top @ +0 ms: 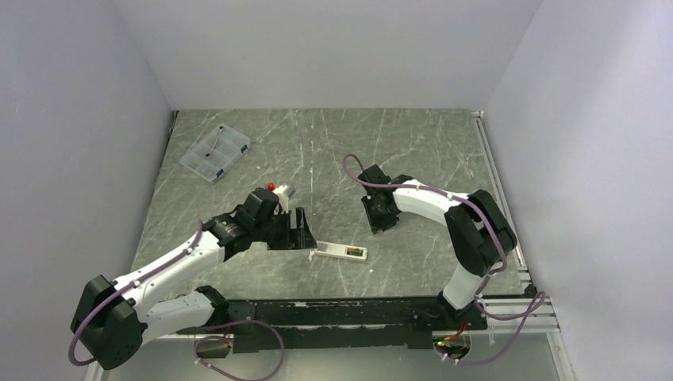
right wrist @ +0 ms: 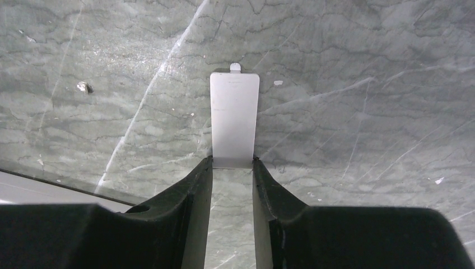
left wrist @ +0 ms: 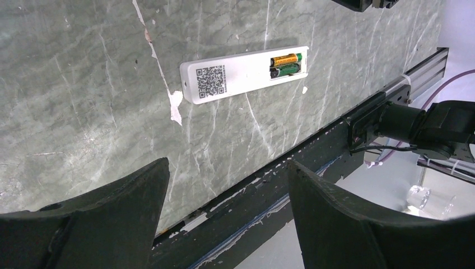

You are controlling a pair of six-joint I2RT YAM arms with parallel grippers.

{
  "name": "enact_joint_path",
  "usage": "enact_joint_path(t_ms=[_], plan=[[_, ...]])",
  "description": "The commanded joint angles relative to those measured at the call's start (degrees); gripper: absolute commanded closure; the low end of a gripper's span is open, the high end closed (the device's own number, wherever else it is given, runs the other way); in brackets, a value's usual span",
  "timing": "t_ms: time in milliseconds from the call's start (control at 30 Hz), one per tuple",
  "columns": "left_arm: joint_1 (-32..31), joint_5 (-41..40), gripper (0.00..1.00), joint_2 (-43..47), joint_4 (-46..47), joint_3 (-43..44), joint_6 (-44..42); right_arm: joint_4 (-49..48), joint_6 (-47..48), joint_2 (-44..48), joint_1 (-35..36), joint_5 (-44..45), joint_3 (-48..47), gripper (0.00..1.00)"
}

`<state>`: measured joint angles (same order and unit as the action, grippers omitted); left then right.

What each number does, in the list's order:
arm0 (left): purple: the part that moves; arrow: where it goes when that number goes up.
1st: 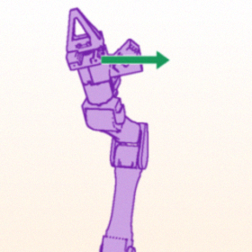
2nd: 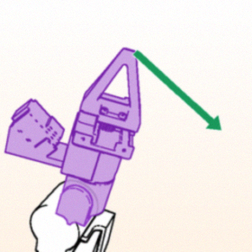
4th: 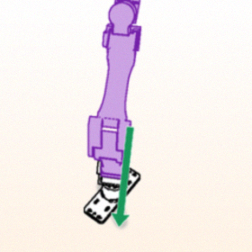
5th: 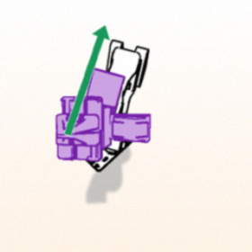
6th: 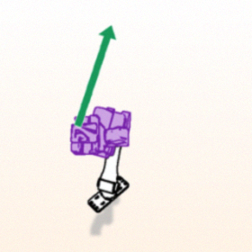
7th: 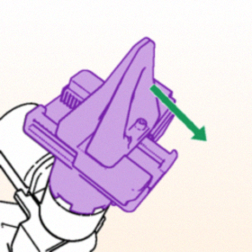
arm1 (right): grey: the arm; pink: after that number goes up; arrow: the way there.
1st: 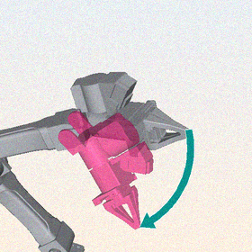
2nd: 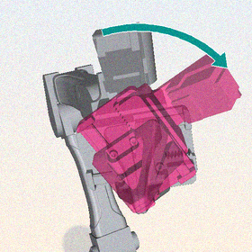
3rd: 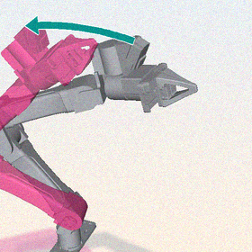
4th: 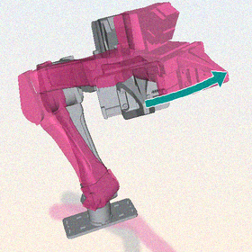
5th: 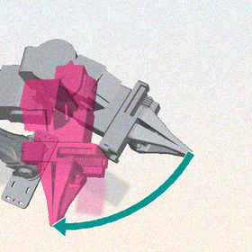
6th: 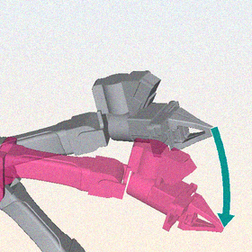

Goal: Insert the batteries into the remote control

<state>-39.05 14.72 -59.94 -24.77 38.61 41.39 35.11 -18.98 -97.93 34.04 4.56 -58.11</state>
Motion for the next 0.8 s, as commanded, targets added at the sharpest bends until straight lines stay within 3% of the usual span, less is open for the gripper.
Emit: enact_joint_path(t_ms=[0,267,767], plan=[[-0.17,-0.93,0.18,0.73,0.24,-0.12,0.42,1.35,-0.95,1.24,1.05,2.32,-0.29,0.83],[-0.15,-1.55,0.17,0.24,0.43,-0.16,0.33,3.59,-1.19,7.03,2.58,1.96,0.56,0.86],[-0.2,2.37,0.17,-2.72,2.09,-0.28,0.87,8.13,-0.13,15.94,12.13,4.06,2.06,0.87]])
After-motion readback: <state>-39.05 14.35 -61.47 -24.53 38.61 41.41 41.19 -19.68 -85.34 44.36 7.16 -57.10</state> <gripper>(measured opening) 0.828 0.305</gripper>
